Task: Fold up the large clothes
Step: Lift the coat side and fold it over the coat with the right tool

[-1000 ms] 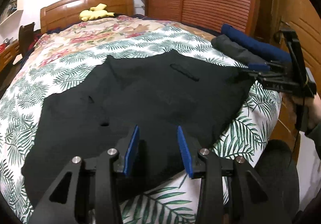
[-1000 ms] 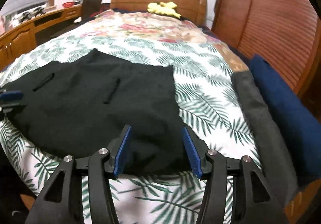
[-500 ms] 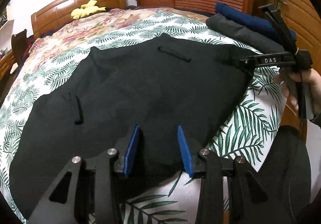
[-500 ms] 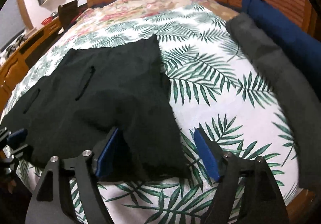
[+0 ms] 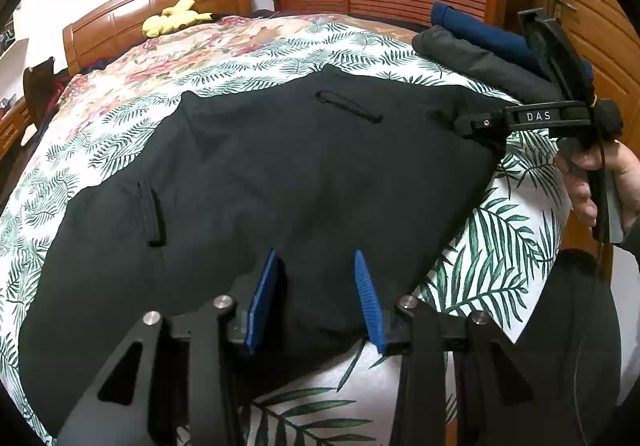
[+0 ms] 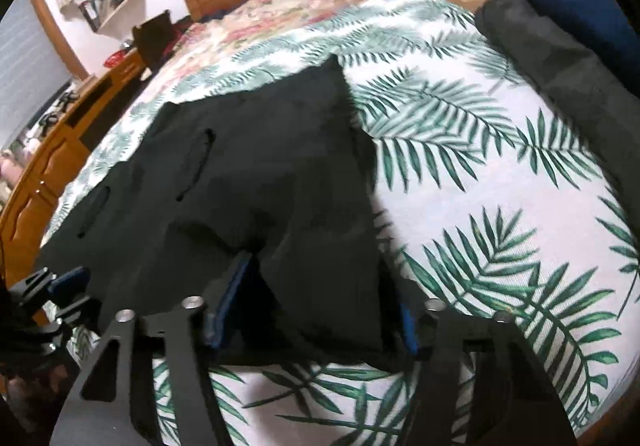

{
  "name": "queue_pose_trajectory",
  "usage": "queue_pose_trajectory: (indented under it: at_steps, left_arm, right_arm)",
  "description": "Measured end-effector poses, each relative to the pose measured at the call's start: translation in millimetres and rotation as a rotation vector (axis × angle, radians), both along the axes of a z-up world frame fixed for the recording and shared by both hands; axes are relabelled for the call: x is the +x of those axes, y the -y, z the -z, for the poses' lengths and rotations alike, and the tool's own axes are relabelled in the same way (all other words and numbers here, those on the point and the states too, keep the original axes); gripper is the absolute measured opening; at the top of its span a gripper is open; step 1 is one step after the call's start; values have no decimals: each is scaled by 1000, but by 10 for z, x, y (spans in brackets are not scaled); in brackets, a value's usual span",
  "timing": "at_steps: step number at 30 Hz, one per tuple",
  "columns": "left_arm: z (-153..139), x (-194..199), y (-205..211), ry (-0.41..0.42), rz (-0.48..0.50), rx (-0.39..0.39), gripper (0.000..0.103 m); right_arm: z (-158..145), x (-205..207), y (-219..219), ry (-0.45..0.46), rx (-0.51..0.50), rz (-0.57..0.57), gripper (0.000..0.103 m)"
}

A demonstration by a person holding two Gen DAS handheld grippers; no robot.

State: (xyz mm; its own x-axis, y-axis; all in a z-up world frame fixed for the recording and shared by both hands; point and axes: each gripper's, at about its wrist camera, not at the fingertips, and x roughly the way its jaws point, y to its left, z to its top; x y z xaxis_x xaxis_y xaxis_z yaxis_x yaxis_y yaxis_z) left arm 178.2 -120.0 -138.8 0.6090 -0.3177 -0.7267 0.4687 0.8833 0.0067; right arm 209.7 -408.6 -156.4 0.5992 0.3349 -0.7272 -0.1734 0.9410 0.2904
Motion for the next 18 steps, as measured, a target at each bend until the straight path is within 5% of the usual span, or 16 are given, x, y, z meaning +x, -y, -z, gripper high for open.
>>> queue_pose_trajectory:
  at_steps: [2, 4, 18]
  left_arm:
    - [-24, -6, -30, 3, -6, -7, 39]
    - [-57, -15, -78, 8, -12, -19, 39]
    - [-437, -261, -905, 100, -134, -118, 39]
  right_arm:
    - [-84, -28, -7, 36, 10, -10, 29]
    - [-174, -54, -8, 68, 29, -18, 23]
    - [-909, -127, -682, 244, 41, -161, 13]
